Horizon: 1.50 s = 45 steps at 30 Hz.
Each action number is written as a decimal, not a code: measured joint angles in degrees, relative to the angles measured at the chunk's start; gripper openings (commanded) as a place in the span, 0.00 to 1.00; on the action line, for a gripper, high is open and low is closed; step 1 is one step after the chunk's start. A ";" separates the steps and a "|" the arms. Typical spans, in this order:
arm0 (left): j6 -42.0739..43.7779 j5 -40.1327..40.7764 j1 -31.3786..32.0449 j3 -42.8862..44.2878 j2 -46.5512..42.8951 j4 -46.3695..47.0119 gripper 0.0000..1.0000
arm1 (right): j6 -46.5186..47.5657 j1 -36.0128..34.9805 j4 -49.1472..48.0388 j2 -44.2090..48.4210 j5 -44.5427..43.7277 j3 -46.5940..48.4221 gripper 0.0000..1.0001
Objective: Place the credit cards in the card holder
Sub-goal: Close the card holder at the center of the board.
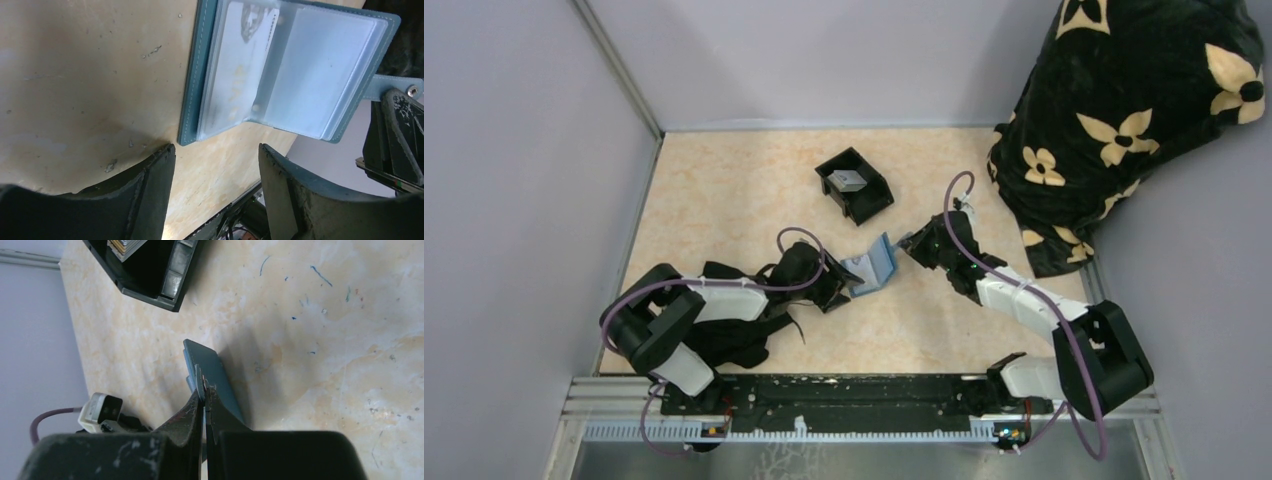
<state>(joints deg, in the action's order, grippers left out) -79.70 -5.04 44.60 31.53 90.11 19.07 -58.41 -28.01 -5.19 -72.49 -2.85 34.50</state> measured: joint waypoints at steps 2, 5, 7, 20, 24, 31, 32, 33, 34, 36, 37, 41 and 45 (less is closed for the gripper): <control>-0.87 0.52 0.15 -0.09 0.00 0.35 0.70 | -1.49 -0.02 0.66 1.14 0.59 0.00 0.00; -1.97 1.81 0.81 -0.22 -0.11 0.42 0.70 | -3.41 -0.02 1.42 2.80 1.20 0.07 0.00; -2.69 3.10 1.55 -0.55 -0.44 0.55 0.71 | -4.81 0.00 2.10 3.43 1.64 0.35 0.00; -5.05 8.24 3.21 -5.99 0.11 12.48 0.70 | -9.14 0.50 3.54 3.43 5.88 2.80 0.00; -1.70 13.31 3.21 -6.12 0.07 13.97 0.70 | -8.72 0.94 3.74 3.43 7.06 2.80 0.00; 1.38 17.25 2.86 -5.84 -0.33 13.29 0.69 | -3.93 -0.37 5.07 1.90 8.96 5.07 0.00; 1.55 17.40 2.82 -5.53 -0.33 12.81 0.69 | -2.97 -0.94 5.33 1.66 8.76 5.57 0.00; 1.75 17.44 2.82 -5.22 -0.33 12.26 0.69 | -1.84 -1.73 5.73 1.42 8.52 6.05 0.00; 1.81 17.46 2.80 -4.94 -0.33 11.69 0.68 | -0.92 -2.45 5.79 1.22 8.50 6.29 0.00; 1.81 17.51 2.78 -4.68 -0.33 11.06 0.67 | 1.38 -3.93 6.19 0.48 8.31 6.91 0.00; 1.81 17.53 2.75 -4.63 -0.35 10.88 0.67 | 2.49 -4.61 6.43 -0.13 8.02 7.21 0.00; 1.92 18.05 2.75 -4.33 -1.16 8.72 0.65 | 6.47 -6.88 8.04 -2.51 6.10 7.93 0.00; 1.99 18.38 2.62 -4.33 -2.23 6.12 0.61 | 10.25 -10.12 9.62 -3.78 3.17 8.31 0.00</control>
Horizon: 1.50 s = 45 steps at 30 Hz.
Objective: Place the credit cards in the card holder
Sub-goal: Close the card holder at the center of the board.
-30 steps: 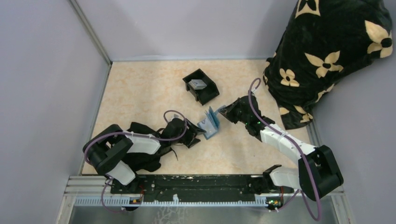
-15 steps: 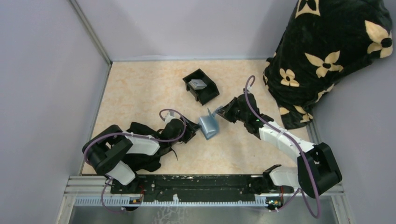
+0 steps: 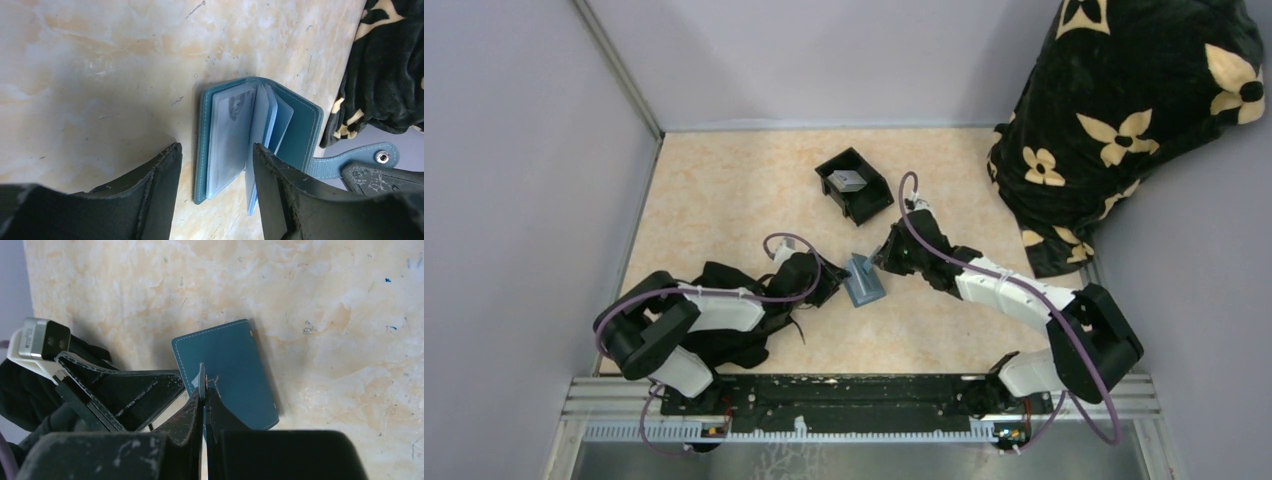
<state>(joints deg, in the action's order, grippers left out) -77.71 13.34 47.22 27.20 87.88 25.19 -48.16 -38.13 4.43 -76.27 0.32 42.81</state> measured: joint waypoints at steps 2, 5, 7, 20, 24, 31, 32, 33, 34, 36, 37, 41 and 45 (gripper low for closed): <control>0.02 0.02 -0.02 0.09 -0.46 -1.29 0.60 | 1.46 -1.36 0.24 -0.70 -1.49 0.52 0.00; 0.20 0.00 -0.07 0.31 -1.68 -4.26 0.57 | 3.23 -2.99 0.33 -1.46 -3.85 0.83 0.00; 0.39 0.02 -0.07 0.31 -2.80 -6.62 0.55 | 4.20 -3.91 0.46 -2.01 -5.40 0.85 0.00; 0.83 0.07 -0.09 -0.17 -4.66 -10.78 0.47 | 7.54 -10.19 1.49 -5.38 -9.88 3.26 0.42; 0.83 0.07 -0.09 -0.24 -4.76 -10.99 0.47 | 9.14 -12.26 1.79 -5.38 -9.64 4.24 0.48; 0.81 0.11 -0.09 -0.52 -5.40 -11.78 0.45 | 10.54 -13.84 3.10 -3.26 -10.01 5.75 0.49; 0.81 0.11 -0.09 -0.57 -5.51 -11.93 0.45 | 10.62 -13.84 3.30 -2.47 -10.05 5.75 0.49; 0.81 0.13 -0.09 -0.63 -5.62 -12.07 0.45 | 10.67 -13.84 3.43 -1.60 -10.14 5.75 0.49; 0.79 0.13 -0.09 -0.68 -5.70 -12.15 0.45 | 10.69 -13.84 3.48 -0.76 -10.12 5.75 0.49; 0.81 0.15 -0.09 -0.70 -5.77 -12.28 0.45 | 10.71 -13.84 3.48 0.87 -9.86 5.68 0.49; 0.79 0.17 -0.09 -0.70 -5.77 -12.33 0.45 | 10.69 -13.84 3.45 1.64 -9.53 5.66 0.49; 0.79 0.20 -0.09 -0.70 -5.90 -12.61 0.44 | 10.69 -13.84 3.19 2.78 -8.37 5.62 0.49; 0.81 0.74 -0.09 -0.72 -7.54 -15.32 0.44 | 10.60 -13.53 3.32 4.24 -9.01 4.33 0.48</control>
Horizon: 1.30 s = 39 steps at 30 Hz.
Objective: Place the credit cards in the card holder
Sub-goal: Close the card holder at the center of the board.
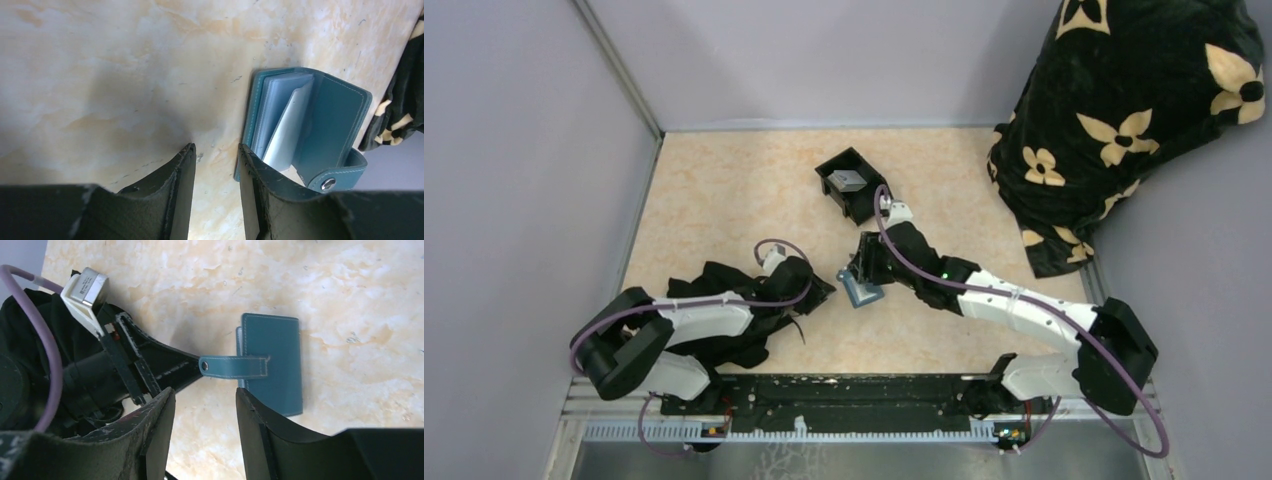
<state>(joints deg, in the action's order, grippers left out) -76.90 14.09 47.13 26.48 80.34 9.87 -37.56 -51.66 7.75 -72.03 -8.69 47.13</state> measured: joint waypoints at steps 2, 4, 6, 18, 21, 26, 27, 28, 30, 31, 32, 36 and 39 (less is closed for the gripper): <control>0.04 0.46 0.00 -0.20 -1.33 -1.88 0.43 | -0.22 1.29 0.13 2.47 -0.07 -1.68 0.47; 0.22 1.16 0.00 -0.61 -3.30 -4.63 0.43 | -0.90 4.74 -0.11 5.79 0.44 -4.15 0.47; 0.48 1.86 0.00 -0.70 -4.92 -7.37 0.43 | -1.62 9.51 -1.01 7.89 1.29 -6.47 0.47; 4.35 3.87 0.00 2.10 -6.67 -14.45 0.44 | -6.40 18.82 -12.59 -5.79 16.87 -13.44 0.61; 4.98 3.91 0.00 2.95 -5.14 -14.40 0.45 | -7.54 20.06 -16.24 -9.62 20.85 -14.45 0.62; 6.10 3.54 -0.02 5.35 -0.98 -13.49 0.46 | -9.90 20.81 -22.80 -15.12 26.58 -15.15 0.63; 6.23 3.23 -0.04 6.23 0.24 -12.85 0.46 | -10.34 20.83 -24.63 -16.00 27.85 -15.28 0.63; 6.32 3.04 -0.04 6.78 1.09 -12.33 0.46 | -10.69 20.83 -25.51 -16.46 28.55 -15.32 0.63; 6.60 2.43 -0.04 7.93 2.99 -10.93 0.46 | -11.41 20.83 -27.89 -17.66 30.14 -15.58 0.63; 6.75 2.12 -0.04 8.55 3.93 -10.36 0.46 | -11.78 20.83 -28.83 -18.23 30.91 -15.65 0.63; 6.93 1.75 -0.04 9.35 5.01 -9.81 0.47 | -12.11 20.83 -29.90 -18.88 31.56 -15.65 0.63; 7.65 -0.33 -0.31 12.15 8.87 -7.50 0.46 | -13.14 20.81 -33.38 -20.52 33.66 -15.98 0.64; 7.74 -1.86 -0.48 12.39 10.19 -5.29 0.46 | -13.70 20.68 -35.60 -21.55 34.71 -16.39 0.64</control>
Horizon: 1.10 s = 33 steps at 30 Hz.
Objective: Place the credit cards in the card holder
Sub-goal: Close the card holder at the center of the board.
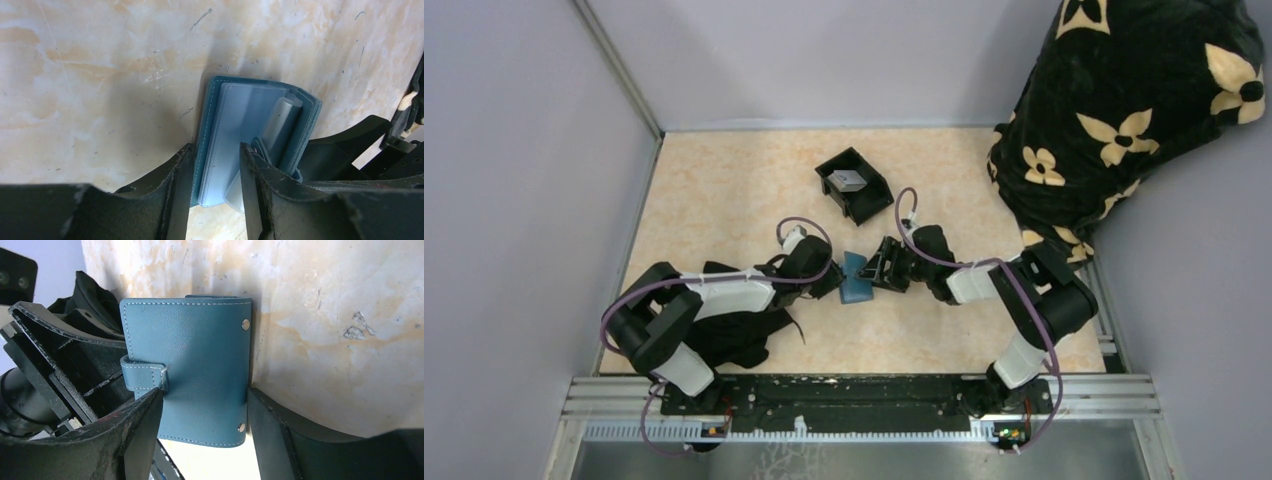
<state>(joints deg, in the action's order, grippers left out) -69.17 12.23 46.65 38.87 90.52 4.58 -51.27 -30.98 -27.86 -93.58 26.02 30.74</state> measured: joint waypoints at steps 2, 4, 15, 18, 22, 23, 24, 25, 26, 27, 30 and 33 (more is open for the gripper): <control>0.02 -0.79 -0.17 0.00 0.33 0.63 0.46 | -0.50 0.00 -1.81 -0.98 0.68 -0.02 0.64; 0.07 -1.27 -0.37 -0.09 0.46 1.05 0.46 | -1.20 0.02 -4.37 -1.97 1.05 -0.37 0.64; 0.98 1.18 -0.52 -3.76 -6.38 -5.14 0.47 | -4.28 -0.31 -11.50 -5.49 2.10 -0.96 0.64; 1.55 3.17 -0.52 -4.52 -9.38 -9.90 0.48 | -4.33 -0.35 -11.52 -5.57 2.12 -0.87 0.64; 1.99 5.29 -0.52 -5.66 -12.41 -14.25 0.49 | -4.35 -0.37 -11.56 -6.08 2.56 -0.33 0.64; 1.99 5.62 -0.52 -5.73 -12.63 -14.67 0.49 | -4.33 -0.39 -11.47 -6.19 2.58 -0.22 0.64; 1.99 5.90 -0.52 -5.73 -12.70 -14.93 0.50 | -4.33 -0.39 -11.50 -6.29 2.64 -0.15 0.64; 1.99 5.97 -0.52 -5.73 -12.68 -14.93 0.50 | -4.31 -0.42 -11.26 -6.29 2.71 0.02 0.64; 1.99 6.12 -0.52 -5.73 -12.57 -14.86 0.51 | -4.22 -0.42 -10.73 -6.29 2.75 0.31 0.64; 1.99 6.16 -0.52 -5.70 -12.41 -14.75 0.51 | -4.04 -0.44 -10.16 -6.29 2.78 0.59 0.64; 1.99 6.25 -0.52 -5.25 -11.23 -13.68 0.52 | -3.06 -0.81 -8.20 -6.29 2.69 1.70 0.64; 2.10 6.40 -0.52 -4.04 -9.40 -12.46 0.52 | -1.68 -1.31 -5.88 -6.32 2.51 3.15 0.64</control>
<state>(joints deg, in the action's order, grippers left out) -67.07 18.63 46.13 34.83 81.12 -7.88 -52.95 -32.29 -33.74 -99.90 28.53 33.89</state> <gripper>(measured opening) 0.513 0.634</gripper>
